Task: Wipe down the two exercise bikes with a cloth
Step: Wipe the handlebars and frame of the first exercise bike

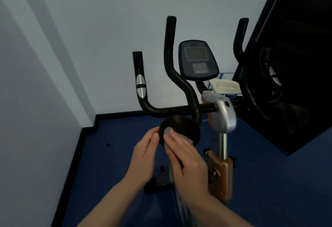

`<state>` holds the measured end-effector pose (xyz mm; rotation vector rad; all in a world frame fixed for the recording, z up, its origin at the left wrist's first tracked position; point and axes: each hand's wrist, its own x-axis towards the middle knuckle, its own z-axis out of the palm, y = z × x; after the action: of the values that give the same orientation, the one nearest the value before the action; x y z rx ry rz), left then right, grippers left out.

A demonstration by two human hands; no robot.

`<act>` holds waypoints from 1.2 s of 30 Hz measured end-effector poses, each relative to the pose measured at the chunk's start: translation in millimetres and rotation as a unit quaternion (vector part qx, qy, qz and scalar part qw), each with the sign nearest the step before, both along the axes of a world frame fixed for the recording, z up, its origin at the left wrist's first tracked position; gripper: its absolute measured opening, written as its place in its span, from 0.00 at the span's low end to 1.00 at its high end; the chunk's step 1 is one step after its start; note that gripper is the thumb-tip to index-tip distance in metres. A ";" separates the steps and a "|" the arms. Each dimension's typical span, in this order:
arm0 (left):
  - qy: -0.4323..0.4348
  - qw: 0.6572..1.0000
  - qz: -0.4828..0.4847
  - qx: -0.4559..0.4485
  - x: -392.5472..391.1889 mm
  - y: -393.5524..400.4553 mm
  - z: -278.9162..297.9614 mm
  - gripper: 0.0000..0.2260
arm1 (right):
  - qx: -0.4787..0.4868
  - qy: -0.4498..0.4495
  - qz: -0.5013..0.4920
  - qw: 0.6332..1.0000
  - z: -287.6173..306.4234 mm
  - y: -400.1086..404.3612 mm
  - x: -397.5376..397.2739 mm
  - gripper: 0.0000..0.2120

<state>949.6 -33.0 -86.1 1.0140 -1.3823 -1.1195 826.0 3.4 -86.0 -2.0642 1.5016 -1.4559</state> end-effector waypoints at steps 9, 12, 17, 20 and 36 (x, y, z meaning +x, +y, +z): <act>0.005 1.000 0.000 0.028 -5.0 7.6 1.9 0.17 | -0.019 -0.017 0.015 1.000 5.7 -1.9 -2.7 0.19; -0.011 0.999 0.021 0.047 -1.6 3.2 3.6 0.19 | -0.003 -0.019 0.021 1.000 11.6 -16.3 -9.0 0.20; 0.010 0.998 0.038 0.051 -6.3 4.0 2.7 0.23 | 0.018 -0.059 0.031 0.998 12.4 -21.8 0.1 0.18; 0.024 0.998 0.042 0.050 -8.1 2.6 3.0 0.23 | -0.014 -0.003 0.043 0.999 9.0 -16.6 -4.8 0.18; -0.017 0.999 0.026 0.029 4.4 -14.1 7.0 0.19 | 0.011 -0.065 -0.026 0.997 9.6 -13.3 11.3 0.18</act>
<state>954.0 -47.0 -79.1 1.1105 -1.3490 -1.1133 837.3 -9.9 -76.4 -1.8917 1.5224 -1.5526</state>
